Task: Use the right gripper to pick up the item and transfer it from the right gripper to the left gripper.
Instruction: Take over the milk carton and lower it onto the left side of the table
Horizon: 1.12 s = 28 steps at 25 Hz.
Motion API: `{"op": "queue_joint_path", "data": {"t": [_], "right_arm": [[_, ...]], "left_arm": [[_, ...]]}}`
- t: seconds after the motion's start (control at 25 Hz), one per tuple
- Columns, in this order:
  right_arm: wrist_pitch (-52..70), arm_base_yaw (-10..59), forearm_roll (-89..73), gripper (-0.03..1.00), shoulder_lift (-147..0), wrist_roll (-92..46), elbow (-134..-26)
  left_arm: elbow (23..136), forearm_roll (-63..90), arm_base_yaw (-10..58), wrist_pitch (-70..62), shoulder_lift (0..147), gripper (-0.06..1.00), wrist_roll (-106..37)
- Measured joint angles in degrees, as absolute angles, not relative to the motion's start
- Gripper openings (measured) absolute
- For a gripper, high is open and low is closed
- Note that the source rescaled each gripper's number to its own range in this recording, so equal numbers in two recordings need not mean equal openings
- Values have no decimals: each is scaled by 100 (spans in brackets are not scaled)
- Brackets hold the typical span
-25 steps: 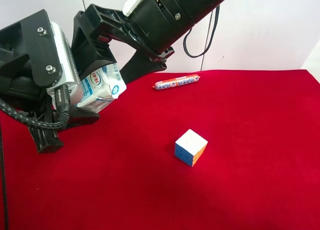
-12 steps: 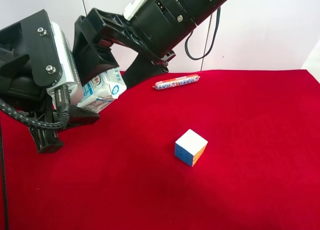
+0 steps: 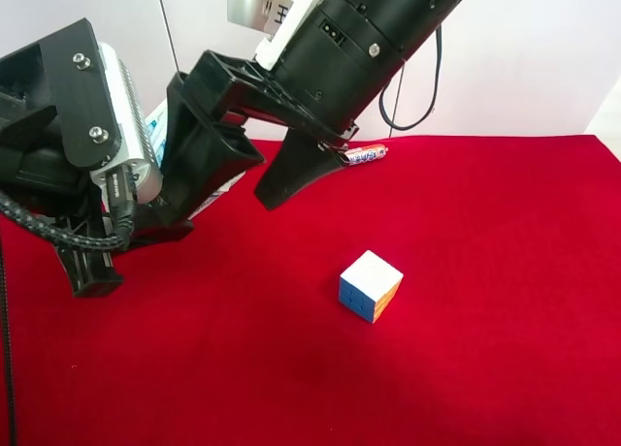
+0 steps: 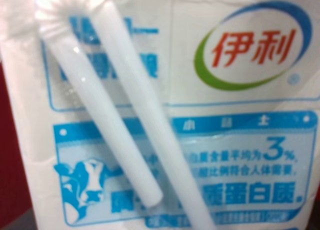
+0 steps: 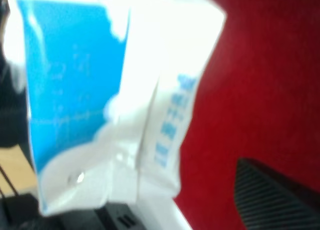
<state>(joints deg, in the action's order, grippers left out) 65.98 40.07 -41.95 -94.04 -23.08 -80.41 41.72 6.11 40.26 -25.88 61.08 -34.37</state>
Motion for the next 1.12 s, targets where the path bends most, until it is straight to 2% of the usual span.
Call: {"op": "queue_joint_path", "data": {"t": [0.36,0.6,1.12], "right_arm": [[6917,4007,-3644,100,-9285,-1989,-8041],[6951,4007,-2988,100,-8650,-1516,-7939],[6988,4007,-2349,100,-5677,-1473,-5388]], "left_arm": [[4172,613,4026,-2588,6108,1,-3437],[4172,613,4026,-2588,6108,1,-3437],[4172,613,4026,-2588,6108,0,-3437]]}}
